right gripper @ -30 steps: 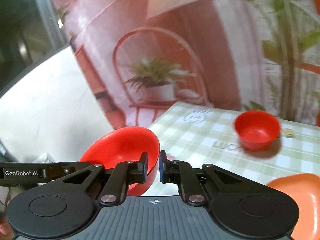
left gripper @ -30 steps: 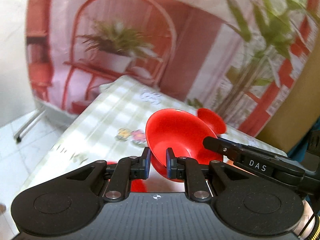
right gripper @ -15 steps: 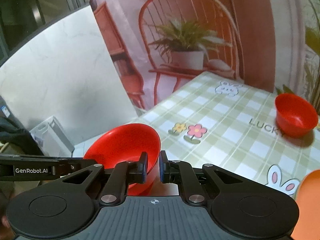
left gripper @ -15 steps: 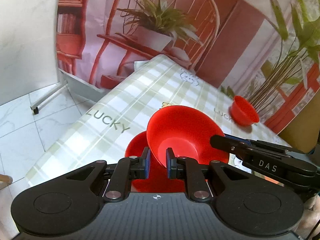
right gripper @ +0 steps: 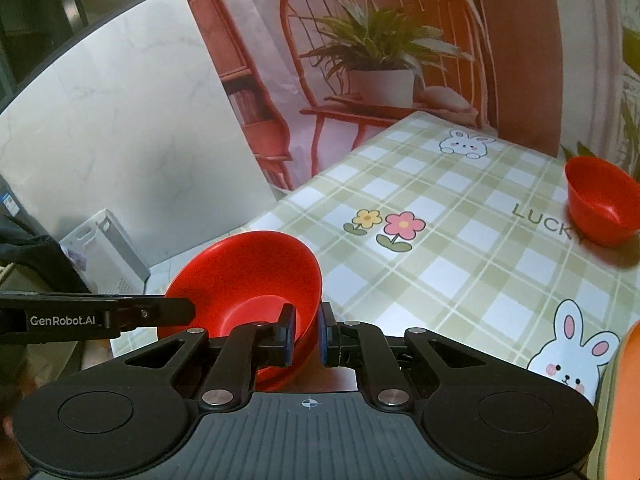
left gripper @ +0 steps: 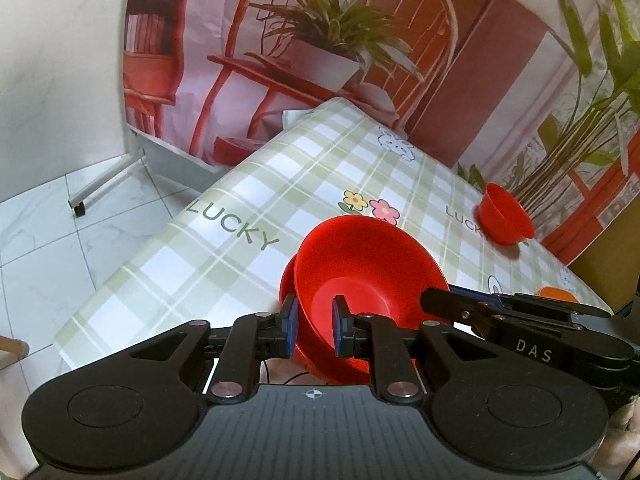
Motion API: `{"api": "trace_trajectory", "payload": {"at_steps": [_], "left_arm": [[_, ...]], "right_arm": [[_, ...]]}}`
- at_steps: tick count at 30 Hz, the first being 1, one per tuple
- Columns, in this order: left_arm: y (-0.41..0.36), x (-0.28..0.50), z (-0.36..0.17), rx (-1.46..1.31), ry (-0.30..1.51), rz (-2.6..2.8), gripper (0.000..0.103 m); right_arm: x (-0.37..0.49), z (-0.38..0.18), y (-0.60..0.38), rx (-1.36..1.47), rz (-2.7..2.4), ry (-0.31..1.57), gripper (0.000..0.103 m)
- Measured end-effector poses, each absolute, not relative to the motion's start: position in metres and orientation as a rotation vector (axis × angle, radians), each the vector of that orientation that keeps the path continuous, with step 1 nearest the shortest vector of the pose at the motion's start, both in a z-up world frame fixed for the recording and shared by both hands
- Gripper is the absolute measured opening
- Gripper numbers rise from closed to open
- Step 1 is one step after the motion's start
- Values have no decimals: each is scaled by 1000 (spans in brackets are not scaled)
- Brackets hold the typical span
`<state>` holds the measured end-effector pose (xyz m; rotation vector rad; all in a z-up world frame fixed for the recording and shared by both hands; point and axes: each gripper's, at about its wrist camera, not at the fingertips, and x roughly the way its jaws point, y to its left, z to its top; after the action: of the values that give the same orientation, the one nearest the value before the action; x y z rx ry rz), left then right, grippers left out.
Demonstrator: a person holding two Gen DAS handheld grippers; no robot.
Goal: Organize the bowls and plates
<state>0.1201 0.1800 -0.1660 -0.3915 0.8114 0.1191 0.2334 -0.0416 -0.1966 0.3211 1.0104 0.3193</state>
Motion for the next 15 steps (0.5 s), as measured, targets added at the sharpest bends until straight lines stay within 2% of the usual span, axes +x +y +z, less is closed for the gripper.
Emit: {"api": "trace_trajectory", "payload": {"at_steps": [15], "left_arm": [[183,119,-171,-414,806,159,21]], "right_arm": [[229,-202,-45,330,302,1036,11]]}}
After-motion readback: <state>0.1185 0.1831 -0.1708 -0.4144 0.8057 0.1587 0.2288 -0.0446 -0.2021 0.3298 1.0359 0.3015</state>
